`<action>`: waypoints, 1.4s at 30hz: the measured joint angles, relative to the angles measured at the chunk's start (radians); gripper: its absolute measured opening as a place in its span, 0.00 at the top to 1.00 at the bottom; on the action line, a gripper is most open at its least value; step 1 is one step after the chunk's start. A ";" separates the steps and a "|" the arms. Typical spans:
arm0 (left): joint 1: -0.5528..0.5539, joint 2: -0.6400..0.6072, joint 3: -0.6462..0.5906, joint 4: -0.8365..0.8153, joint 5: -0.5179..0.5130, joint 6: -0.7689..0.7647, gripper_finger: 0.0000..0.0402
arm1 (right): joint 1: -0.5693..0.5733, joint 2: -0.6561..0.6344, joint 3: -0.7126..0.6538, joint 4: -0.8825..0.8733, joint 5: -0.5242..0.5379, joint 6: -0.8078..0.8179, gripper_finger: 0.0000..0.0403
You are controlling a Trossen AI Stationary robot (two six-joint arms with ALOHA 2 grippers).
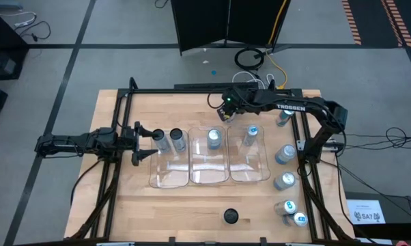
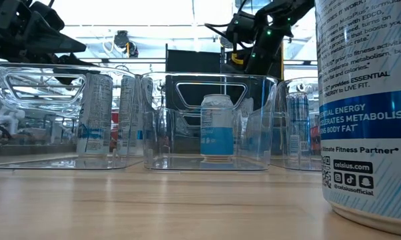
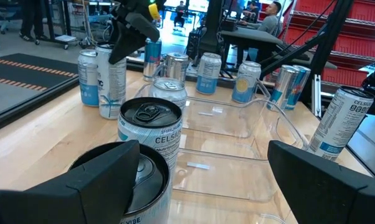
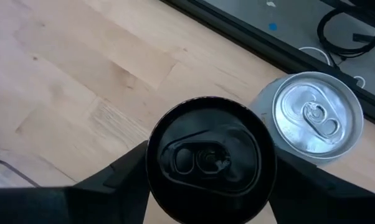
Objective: Sort soda cans
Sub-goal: Move the top white soda can to the top middle of the table
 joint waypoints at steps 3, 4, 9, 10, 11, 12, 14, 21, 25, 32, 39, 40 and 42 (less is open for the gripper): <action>0.000 0.000 0.000 0.000 0.000 0.000 0.10 | 0.001 0.000 0.002 0.029 -0.007 0.004 0.41; 0.000 0.000 0.000 0.000 0.000 0.000 0.10 | 0.002 0.000 0.009 0.033 -0.007 0.008 0.41; 0.000 0.000 0.000 0.000 0.000 0.000 0.10 | 0.015 0.000 0.018 0.160 -0.023 0.013 0.41; 0.000 0.000 0.000 0.000 0.000 0.000 0.10 | 0.018 0.000 0.018 0.178 -0.032 0.013 0.41; 0.000 0.000 0.000 0.000 0.000 0.000 0.10 | 0.024 0.001 0.018 0.195 -0.034 0.012 0.41; 0.000 0.000 0.000 0.000 0.000 0.000 0.10 | 0.030 0.003 0.018 0.215 -0.031 0.005 0.40; 0.000 0.000 0.000 0.000 0.000 0.000 0.10 | 0.039 0.006 0.018 0.242 -0.033 -0.004 0.40; 0.000 0.000 0.000 0.001 0.000 0.000 0.10 | 0.056 0.034 0.151 0.197 -0.022 -0.045 0.40; 0.000 0.000 0.000 0.000 0.000 0.000 0.10 | 0.075 0.148 0.338 0.080 -0.018 -0.097 0.40; 0.000 0.000 0.000 0.000 0.000 0.000 0.10 | 0.112 0.379 0.676 -0.057 -0.036 -0.188 0.38; 0.000 0.000 0.000 0.000 0.000 0.000 0.10 | 0.123 0.514 0.801 -0.108 -0.086 -0.213 0.37; 0.000 0.000 0.000 0.000 0.000 0.000 0.10 | 0.123 0.524 0.802 -0.107 -0.087 -0.214 0.37; 0.000 0.000 0.000 0.000 0.000 0.000 0.10 | 0.124 0.543 0.802 -0.108 -0.086 -0.214 0.37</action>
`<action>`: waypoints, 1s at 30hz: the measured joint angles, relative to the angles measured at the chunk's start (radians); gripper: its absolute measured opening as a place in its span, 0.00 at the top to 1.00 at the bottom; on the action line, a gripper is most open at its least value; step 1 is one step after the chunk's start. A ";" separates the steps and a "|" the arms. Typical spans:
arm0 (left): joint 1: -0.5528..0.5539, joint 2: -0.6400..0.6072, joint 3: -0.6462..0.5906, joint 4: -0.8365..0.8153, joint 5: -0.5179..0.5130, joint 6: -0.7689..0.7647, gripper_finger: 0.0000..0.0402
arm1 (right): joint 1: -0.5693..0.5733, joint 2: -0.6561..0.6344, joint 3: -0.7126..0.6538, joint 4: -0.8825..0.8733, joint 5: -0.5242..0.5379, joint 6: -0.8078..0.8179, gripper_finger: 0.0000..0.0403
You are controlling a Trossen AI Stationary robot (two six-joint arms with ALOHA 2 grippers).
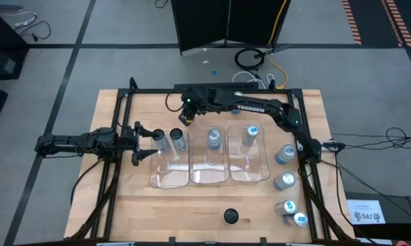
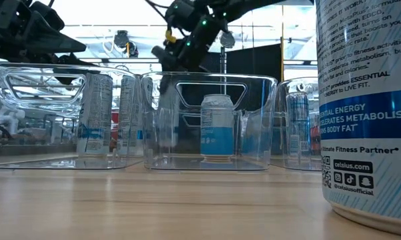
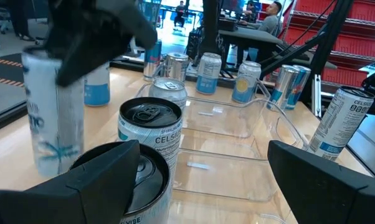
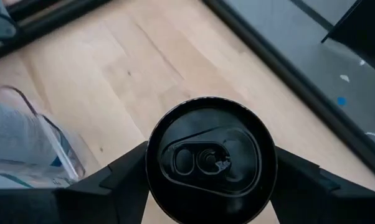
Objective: Sort soda cans
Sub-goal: Move the top white soda can to the top middle of the table
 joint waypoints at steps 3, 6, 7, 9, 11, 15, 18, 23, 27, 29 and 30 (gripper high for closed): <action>0.000 0.000 0.000 0.000 0.000 0.000 0.10 | -0.002 0.023 0.000 0.000 -0.001 -0.005 0.37; 0.000 0.000 0.000 0.000 0.000 0.000 0.10 | -0.003 0.031 0.000 0.000 -0.006 -0.008 0.37; 0.000 0.000 0.000 0.000 0.000 0.000 0.10 | -0.004 0.031 0.000 0.000 -0.021 -0.008 0.37; 0.000 0.000 0.000 0.000 0.000 0.000 0.10 | -0.005 0.031 0.000 -0.007 -0.051 -0.008 0.36; 0.000 0.000 0.000 0.000 0.000 0.000 0.10 | -0.003 0.032 0.000 -0.012 -0.049 -0.011 0.36; 0.000 0.000 0.000 0.000 0.000 0.000 0.10 | -0.003 0.031 0.000 -0.006 -0.052 -0.027 0.36; 0.000 0.000 0.000 0.000 0.000 0.000 0.10 | -0.004 0.030 0.000 -0.002 -0.048 -0.029 0.36; 0.000 0.000 0.000 0.000 0.000 0.000 0.10 | -0.003 0.029 0.000 -0.004 -0.048 -0.027 0.36; 0.000 0.000 0.000 0.000 0.000 0.000 0.10 | -0.003 0.029 0.000 -0.007 -0.052 -0.026 0.36; 0.000 0.000 0.000 0.000 0.000 0.000 0.10 | -0.003 0.028 0.000 -0.007 -0.052 -0.026 0.36; 0.000 0.000 0.000 0.000 0.000 0.000 0.10 | -0.003 0.028 0.000 -0.007 -0.052 -0.026 0.34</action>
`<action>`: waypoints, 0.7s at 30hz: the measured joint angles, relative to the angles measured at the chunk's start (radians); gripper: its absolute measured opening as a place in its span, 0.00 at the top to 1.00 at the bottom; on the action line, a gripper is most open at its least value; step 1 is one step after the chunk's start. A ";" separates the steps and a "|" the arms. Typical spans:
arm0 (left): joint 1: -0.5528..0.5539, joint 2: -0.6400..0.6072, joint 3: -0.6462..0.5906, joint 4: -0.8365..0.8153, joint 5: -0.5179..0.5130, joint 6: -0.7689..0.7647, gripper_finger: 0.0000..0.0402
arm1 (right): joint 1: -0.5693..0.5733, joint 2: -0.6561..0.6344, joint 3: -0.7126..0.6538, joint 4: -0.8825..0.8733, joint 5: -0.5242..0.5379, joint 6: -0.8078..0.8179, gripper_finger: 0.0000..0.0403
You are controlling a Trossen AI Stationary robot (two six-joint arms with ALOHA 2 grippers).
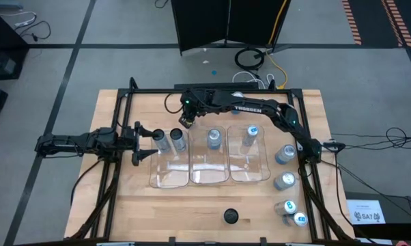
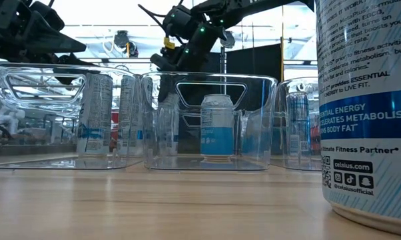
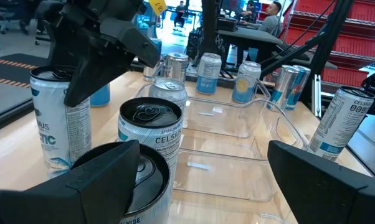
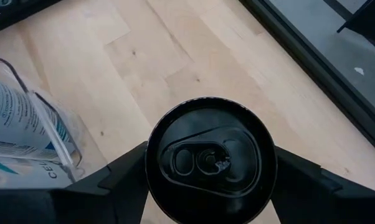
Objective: Sort soda cans
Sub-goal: Move the top white soda can to the top middle of the table, then put the top blue soda can into the middle transparent bin
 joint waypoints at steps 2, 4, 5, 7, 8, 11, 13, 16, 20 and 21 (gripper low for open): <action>0.000 0.000 0.000 0.000 0.000 0.000 0.10 | 0.000 0.000 0.000 0.000 0.000 0.000 0.31; 0.000 0.000 0.000 0.000 0.000 0.000 0.10 | 0.000 0.000 0.000 0.003 0.001 0.000 0.26; 0.000 0.000 0.000 0.000 0.000 0.000 0.10 | 0.000 -0.002 0.000 0.005 0.001 0.000 0.23; 0.000 0.000 0.000 0.000 0.000 0.000 0.10 | 0.000 -0.006 0.000 0.003 0.002 0.000 0.18; 0.000 0.000 0.000 0.000 0.000 0.000 0.10 | 0.000 -0.006 0.001 0.001 0.002 0.000 0.16; 0.000 0.000 0.000 0.000 0.000 0.000 0.10 | 0.000 -0.008 0.001 -0.009 0.002 -0.004 0.12; 0.000 0.000 0.000 0.000 0.000 0.000 0.10 | 0.000 -0.019 0.001 -0.019 0.002 -0.009 0.12; 0.000 0.000 0.000 0.000 0.000 0.000 0.10 | -0.004 -0.063 0.000 -0.045 0.005 -0.011 0.12; 0.000 0.000 0.000 0.000 0.000 0.000 0.10 | -0.009 -0.128 0.000 -0.117 0.008 -0.029 0.12; 0.000 0.000 0.000 0.000 0.000 0.000 0.10 | -0.009 -0.141 0.000 -0.141 0.015 -0.039 0.12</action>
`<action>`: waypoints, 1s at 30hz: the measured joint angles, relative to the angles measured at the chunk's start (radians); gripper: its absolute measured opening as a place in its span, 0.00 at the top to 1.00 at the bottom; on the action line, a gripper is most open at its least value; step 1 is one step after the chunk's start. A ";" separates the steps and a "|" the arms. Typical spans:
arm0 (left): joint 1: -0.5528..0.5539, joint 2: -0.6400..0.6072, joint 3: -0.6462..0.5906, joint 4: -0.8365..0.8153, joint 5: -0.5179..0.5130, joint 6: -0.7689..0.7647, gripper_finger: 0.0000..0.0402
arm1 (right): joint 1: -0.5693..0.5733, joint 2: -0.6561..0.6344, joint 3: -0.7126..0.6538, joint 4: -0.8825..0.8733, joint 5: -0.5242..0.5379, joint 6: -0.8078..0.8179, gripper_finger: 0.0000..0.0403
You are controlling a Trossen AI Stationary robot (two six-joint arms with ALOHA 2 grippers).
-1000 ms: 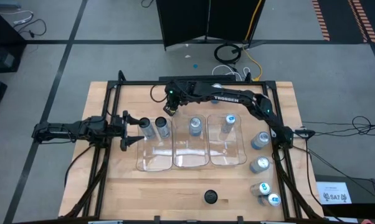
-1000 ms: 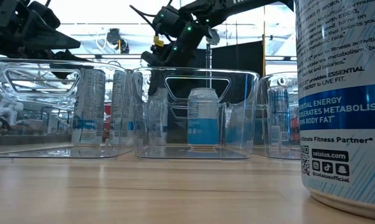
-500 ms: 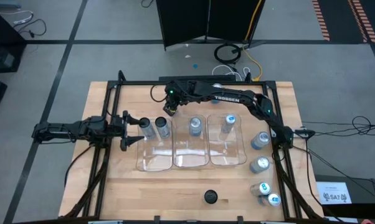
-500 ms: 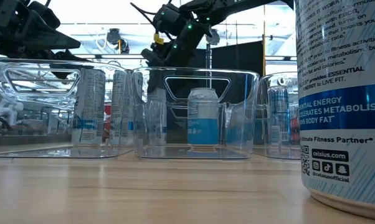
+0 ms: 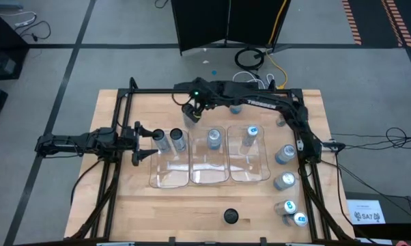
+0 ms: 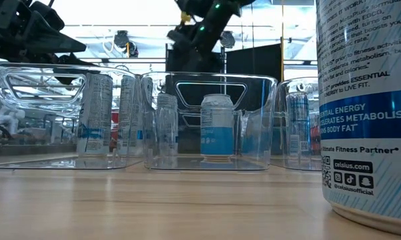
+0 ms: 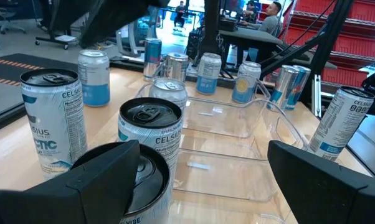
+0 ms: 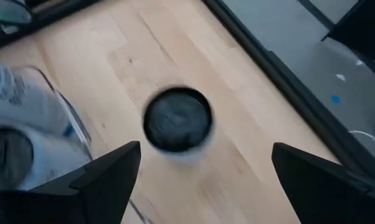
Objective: Sort soda cans
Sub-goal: Put the top blue soda can into the middle transparent bin
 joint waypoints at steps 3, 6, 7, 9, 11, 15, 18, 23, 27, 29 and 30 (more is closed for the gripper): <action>0.000 0.000 0.000 0.000 0.000 0.000 0.10 | 0.004 -0.040 0.000 -0.086 0.065 0.002 0.12; 0.000 0.000 0.000 0.000 0.000 0.000 0.10 | 0.004 -0.057 0.001 -0.243 0.174 0.031 0.12; 0.000 0.000 0.000 0.000 0.000 0.000 0.10 | 0.001 -0.057 0.000 -0.308 0.207 0.048 0.12; 0.000 0.000 0.000 0.000 0.000 0.000 0.10 | -0.007 -0.057 -0.018 -0.418 0.273 0.095 0.12; 0.000 0.000 0.000 0.000 0.000 0.000 0.10 | -0.017 -0.062 -0.056 -0.501 0.346 0.153 0.12; 0.000 0.000 0.000 0.000 0.000 0.000 0.10 | -0.040 -0.091 -0.191 -0.599 0.439 0.246 0.13; 0.000 0.000 0.000 -0.001 0.000 0.000 0.10 | -0.059 -0.175 -0.344 -0.556 0.466 0.296 0.13; 0.000 0.000 0.000 -0.001 0.000 0.000 0.10 | -0.096 -0.386 -0.630 -0.338 0.422 0.318 0.14; 0.000 0.000 0.000 -0.001 0.000 0.000 0.10 | -0.150 -0.583 -0.867 -0.037 0.279 0.276 0.14; 0.000 0.000 0.000 -0.001 0.000 0.000 0.10 | -0.190 -0.655 -0.971 0.135 0.176 0.257 0.14; 0.000 0.000 0.000 -0.001 0.000 0.000 0.10 | -0.210 -0.684 -1.013 0.221 0.134 0.258 0.14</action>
